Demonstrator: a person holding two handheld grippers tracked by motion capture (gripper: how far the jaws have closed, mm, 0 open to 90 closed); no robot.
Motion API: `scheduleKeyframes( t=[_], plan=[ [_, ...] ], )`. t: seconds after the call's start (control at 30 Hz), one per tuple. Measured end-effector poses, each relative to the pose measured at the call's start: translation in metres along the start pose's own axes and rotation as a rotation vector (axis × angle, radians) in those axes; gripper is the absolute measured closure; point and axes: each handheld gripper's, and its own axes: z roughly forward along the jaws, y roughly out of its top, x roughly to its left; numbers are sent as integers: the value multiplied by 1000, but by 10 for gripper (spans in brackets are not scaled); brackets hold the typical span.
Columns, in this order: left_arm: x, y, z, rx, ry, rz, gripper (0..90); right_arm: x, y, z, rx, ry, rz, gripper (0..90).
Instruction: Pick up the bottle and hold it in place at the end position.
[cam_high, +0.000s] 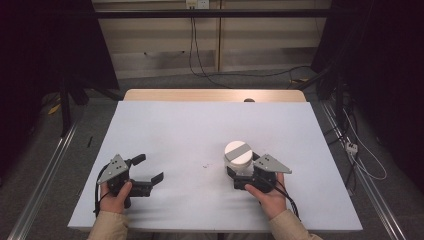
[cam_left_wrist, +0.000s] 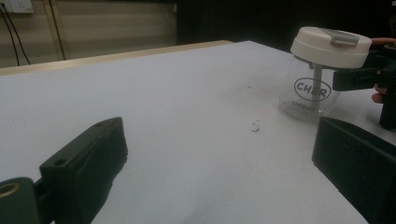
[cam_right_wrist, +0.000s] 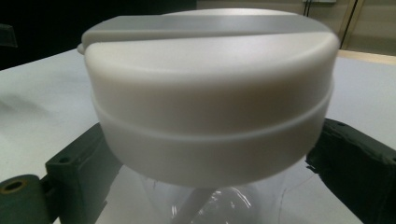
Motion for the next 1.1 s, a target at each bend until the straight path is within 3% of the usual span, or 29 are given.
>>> scheduleKeyframes(
  t=[0.5, 1.1],
  plan=[
    [0, -1, 2, 0, -6, -3, 29, 2, 1, 13, 28, -17, 8, 87],
    [-1, -2, -3, 5, -2, 7, 29, 3, 4, 15, 17, 0, -25, 172]
  ],
)
